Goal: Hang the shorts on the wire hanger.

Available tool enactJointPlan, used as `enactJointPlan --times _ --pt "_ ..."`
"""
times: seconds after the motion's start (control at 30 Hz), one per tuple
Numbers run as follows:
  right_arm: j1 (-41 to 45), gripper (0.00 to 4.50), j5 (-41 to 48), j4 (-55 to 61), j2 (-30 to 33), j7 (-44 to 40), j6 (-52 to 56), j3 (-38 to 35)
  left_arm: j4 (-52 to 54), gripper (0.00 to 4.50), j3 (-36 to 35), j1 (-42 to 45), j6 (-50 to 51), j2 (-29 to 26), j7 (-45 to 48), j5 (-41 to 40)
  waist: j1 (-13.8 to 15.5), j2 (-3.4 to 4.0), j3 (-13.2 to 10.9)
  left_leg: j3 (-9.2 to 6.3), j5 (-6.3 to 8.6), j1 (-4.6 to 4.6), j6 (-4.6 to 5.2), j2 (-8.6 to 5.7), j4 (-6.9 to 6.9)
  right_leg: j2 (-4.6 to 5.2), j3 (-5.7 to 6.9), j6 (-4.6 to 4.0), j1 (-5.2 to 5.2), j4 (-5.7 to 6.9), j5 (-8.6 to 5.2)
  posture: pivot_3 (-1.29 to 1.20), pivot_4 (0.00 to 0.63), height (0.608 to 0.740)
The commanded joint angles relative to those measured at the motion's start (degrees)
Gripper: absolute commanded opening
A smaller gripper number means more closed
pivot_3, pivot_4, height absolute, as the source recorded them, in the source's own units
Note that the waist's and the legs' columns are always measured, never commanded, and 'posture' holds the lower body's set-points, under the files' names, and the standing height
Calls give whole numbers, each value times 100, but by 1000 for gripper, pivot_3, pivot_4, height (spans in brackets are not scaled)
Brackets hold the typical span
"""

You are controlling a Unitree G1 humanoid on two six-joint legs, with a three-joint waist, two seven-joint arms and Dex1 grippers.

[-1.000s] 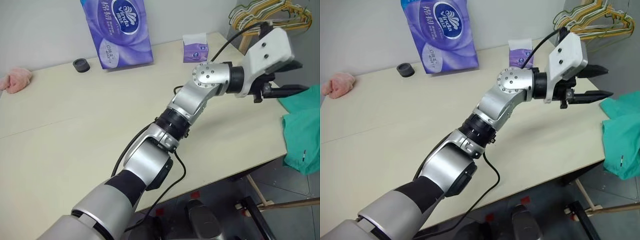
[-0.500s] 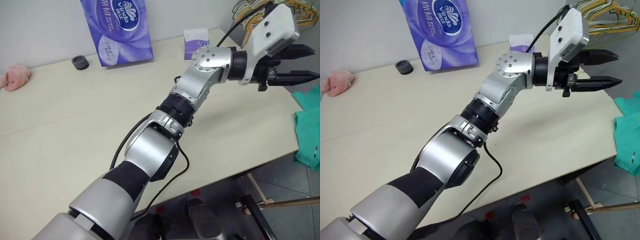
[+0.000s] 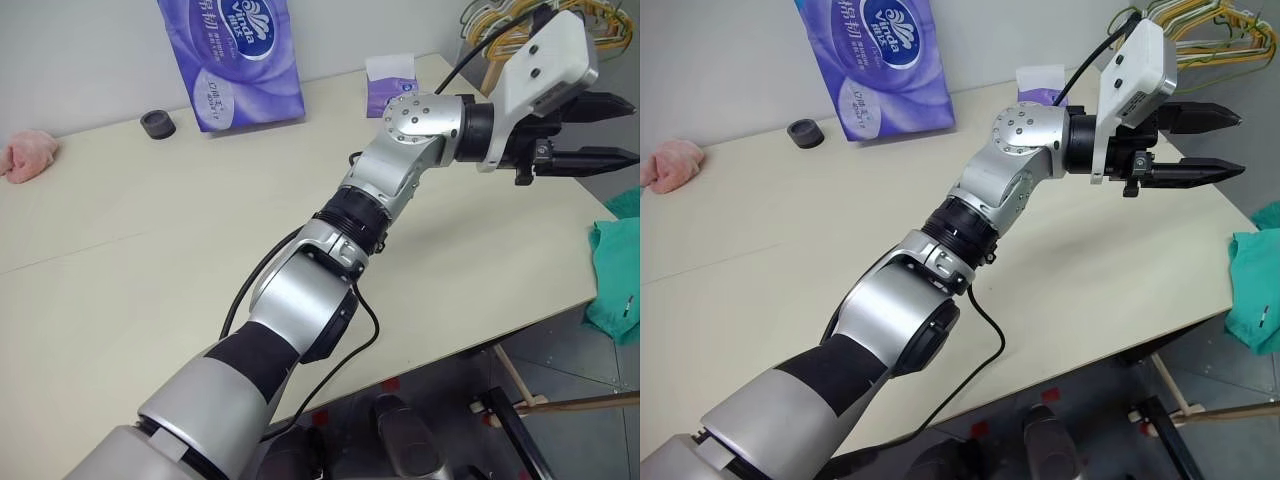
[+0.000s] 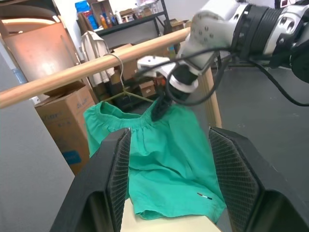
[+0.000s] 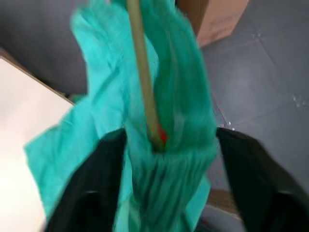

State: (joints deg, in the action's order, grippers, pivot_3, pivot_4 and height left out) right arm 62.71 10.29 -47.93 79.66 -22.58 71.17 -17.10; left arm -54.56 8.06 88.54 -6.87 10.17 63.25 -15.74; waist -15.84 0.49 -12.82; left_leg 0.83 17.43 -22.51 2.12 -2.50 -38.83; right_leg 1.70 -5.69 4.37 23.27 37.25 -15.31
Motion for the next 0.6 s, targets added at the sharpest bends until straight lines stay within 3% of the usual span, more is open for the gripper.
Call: enactJointPlan --times 0.03,0.2,0.33,0.4,0.6 --pt "-300 4459 35 1074 105 249 629 -580 234 2704 -37 455 -82 843 29 -106 2 2 1 0 0 -1 0 0 0 0 0 0 0 0 0 -360 195 740" --pt "-1180 4459 -67 3318 -374 456 1808 -1590 291 2704 18 368 -43 848 112 -98 4 37 22 -9 0 -15 0 0 -10 1 7 1 6 6 1 -363 192 740" --pt "-2819 4459 -197 5462 -555 283 1528 -1925 305 2704 59 296 -22 824 145 -78 46 51 32 -11 -2 -18 -1 0 -19 1 8 4 17 40 0 -355 184 740" --pt "-3019 4459 -207 6149 -860 378 1674 -2117 298 2704 51 278 5 803 150 -80 51 51 33 -13 -5 -20 -4 0 -26 -1 9 6 23 54 -1 -346 178 740" --pt "-3696 4459 -365 7577 -1549 575 698 -1978 458 2704 43 172 177 657 91 -81 53 51 34 -13 -7 -11 -7 -6 -47 -11 10 7 23 82 -1 -287 168 740"
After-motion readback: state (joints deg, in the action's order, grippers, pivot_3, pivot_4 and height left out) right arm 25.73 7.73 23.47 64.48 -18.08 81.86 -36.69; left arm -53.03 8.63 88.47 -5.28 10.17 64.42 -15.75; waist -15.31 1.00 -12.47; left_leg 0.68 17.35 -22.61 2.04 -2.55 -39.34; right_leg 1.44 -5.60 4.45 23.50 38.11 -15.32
